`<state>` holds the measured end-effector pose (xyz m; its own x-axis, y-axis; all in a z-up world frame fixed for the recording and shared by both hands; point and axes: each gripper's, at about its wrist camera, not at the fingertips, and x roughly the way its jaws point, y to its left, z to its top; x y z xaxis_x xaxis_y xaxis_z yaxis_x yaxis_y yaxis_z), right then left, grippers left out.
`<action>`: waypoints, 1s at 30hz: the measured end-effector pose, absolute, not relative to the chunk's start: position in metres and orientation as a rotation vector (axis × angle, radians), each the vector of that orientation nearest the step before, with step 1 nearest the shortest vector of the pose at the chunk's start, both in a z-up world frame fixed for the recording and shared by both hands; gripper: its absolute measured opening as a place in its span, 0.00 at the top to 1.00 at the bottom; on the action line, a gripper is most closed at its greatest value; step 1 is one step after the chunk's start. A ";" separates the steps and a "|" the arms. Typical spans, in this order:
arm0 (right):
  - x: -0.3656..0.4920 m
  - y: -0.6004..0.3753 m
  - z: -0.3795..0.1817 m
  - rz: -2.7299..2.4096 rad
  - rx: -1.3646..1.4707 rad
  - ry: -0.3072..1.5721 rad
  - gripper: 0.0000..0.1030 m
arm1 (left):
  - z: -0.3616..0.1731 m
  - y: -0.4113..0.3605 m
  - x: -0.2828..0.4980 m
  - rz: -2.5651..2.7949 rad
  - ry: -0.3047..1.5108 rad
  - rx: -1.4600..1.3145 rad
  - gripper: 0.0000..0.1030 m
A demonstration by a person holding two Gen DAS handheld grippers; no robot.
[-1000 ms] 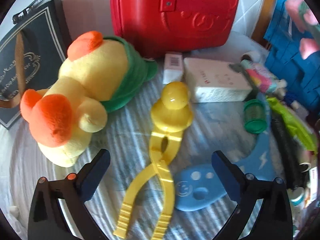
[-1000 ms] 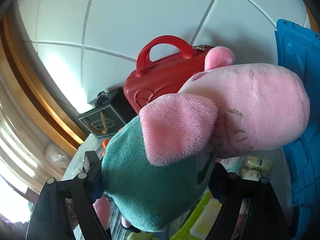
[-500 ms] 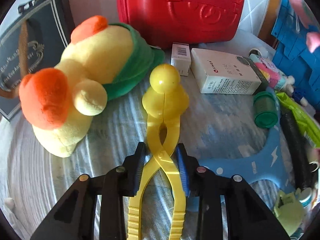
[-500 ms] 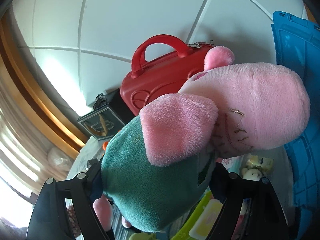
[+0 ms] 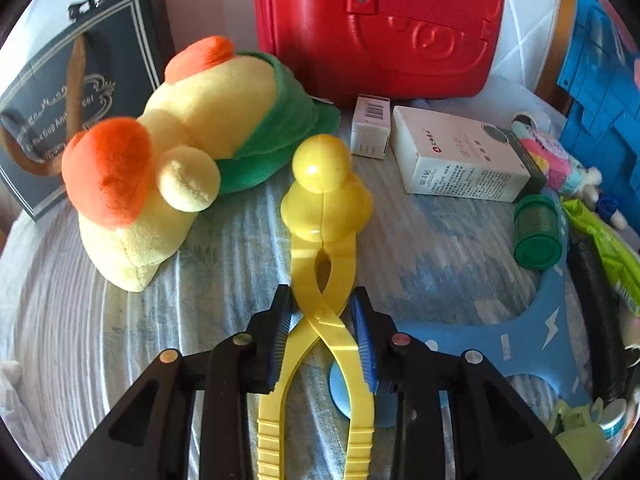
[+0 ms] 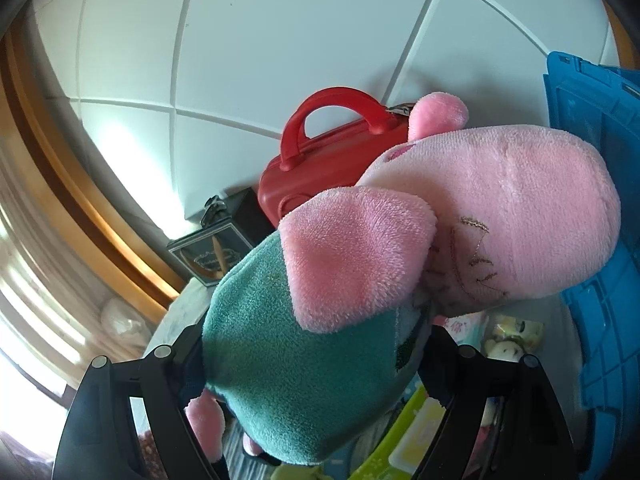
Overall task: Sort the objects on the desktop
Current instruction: 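Carry the plush pig and yellow clamp toy into the blue crate and release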
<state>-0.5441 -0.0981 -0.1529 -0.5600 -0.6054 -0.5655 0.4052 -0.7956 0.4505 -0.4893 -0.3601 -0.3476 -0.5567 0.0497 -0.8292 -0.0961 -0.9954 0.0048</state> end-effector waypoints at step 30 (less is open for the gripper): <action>-0.267 0.146 0.036 -2.825 0.451 -0.426 0.19 | 0.003 -0.045 -0.334 2.671 0.489 -0.409 0.73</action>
<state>-0.2667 0.1463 0.0357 -0.9211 -0.2864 -0.2638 0.1959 -0.9264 0.3217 -0.3336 -0.0452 0.0028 -0.8800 0.3240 -0.3474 -0.4261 -0.8616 0.2757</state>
